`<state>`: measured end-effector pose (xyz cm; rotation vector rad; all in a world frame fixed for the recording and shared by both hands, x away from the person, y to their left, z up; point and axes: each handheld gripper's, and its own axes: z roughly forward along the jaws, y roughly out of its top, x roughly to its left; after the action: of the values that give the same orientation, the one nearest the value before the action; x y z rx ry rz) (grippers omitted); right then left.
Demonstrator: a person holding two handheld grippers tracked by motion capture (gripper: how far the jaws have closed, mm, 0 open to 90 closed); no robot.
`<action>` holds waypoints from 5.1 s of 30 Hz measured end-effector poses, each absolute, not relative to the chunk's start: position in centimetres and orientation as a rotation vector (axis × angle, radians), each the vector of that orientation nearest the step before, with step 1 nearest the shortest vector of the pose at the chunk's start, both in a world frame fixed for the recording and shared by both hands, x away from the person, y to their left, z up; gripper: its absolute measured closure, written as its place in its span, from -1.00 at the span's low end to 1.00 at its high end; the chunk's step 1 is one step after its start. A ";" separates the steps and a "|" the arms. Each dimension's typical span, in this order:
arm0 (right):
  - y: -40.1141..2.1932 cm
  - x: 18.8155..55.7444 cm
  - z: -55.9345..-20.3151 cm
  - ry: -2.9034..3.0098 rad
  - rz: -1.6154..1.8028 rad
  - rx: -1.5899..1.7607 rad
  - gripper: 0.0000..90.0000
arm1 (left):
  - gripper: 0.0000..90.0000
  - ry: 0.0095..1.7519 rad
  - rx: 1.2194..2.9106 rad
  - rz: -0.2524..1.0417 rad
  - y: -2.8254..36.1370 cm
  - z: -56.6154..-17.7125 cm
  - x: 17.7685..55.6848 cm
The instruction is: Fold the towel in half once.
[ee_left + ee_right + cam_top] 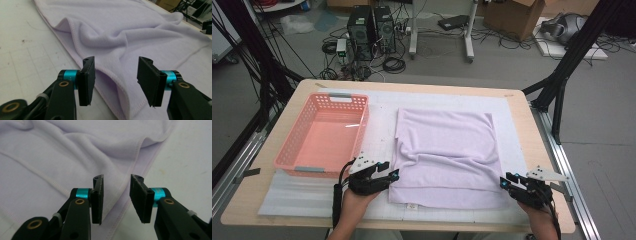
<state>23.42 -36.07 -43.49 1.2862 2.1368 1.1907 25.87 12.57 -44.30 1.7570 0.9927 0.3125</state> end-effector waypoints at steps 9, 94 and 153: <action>-35.4 21.7 -43.6 2.139 1.184 1.266 0.41 | 0.27 0.991 1.788 0.300 13.1 -44.7 23.7; -36.4 20.5 -43.4 2.093 1.076 1.376 0.48 | 0.32 0.977 1.798 0.251 13.1 -43.7 23.3; -35.0 29.9 -44.8 2.169 1.082 1.357 0.92 | 0.74 1.029 1.984 0.373 10.7 -45.1 32.3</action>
<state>29.94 -35.01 -44.84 1.3565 2.1688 1.0818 32.31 10.73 -45.12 1.9839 1.0291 0.3731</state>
